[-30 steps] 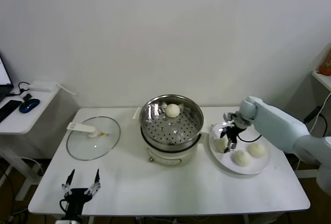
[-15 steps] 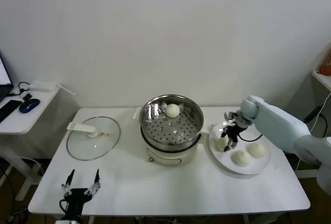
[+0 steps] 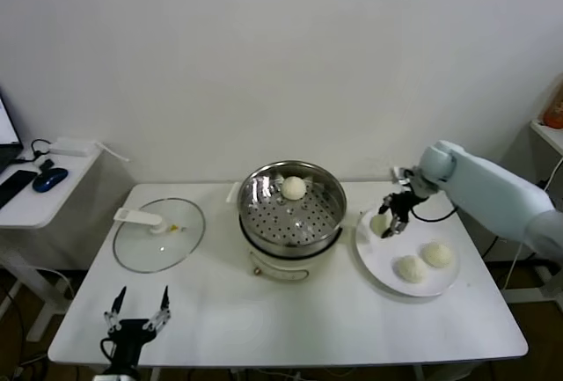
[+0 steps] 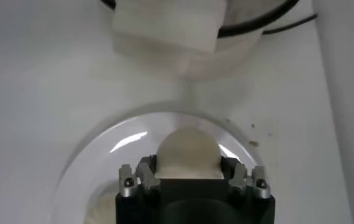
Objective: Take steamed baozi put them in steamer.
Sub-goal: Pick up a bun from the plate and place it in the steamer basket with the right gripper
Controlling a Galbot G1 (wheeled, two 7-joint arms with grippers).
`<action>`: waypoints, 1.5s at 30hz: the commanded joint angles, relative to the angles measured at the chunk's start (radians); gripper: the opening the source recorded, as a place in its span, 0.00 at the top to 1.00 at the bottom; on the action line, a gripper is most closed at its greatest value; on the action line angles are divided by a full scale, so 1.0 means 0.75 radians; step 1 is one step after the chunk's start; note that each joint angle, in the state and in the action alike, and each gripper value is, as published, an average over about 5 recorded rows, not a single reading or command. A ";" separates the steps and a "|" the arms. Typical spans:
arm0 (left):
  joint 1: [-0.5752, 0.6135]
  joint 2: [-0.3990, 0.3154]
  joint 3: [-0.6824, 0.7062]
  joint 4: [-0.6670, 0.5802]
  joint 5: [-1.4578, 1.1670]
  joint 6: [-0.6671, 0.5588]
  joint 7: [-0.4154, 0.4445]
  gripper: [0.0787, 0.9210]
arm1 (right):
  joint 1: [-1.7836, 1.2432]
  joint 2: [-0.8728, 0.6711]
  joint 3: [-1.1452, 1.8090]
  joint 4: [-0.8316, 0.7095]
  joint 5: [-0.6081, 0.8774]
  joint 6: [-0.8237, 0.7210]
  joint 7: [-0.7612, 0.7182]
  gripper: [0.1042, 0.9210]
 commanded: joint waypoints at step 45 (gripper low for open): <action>0.048 0.026 0.006 -0.088 -0.004 -0.040 -0.005 0.12 | 0.190 0.820 -0.341 -0.328 0.390 -0.126 0.052 0.30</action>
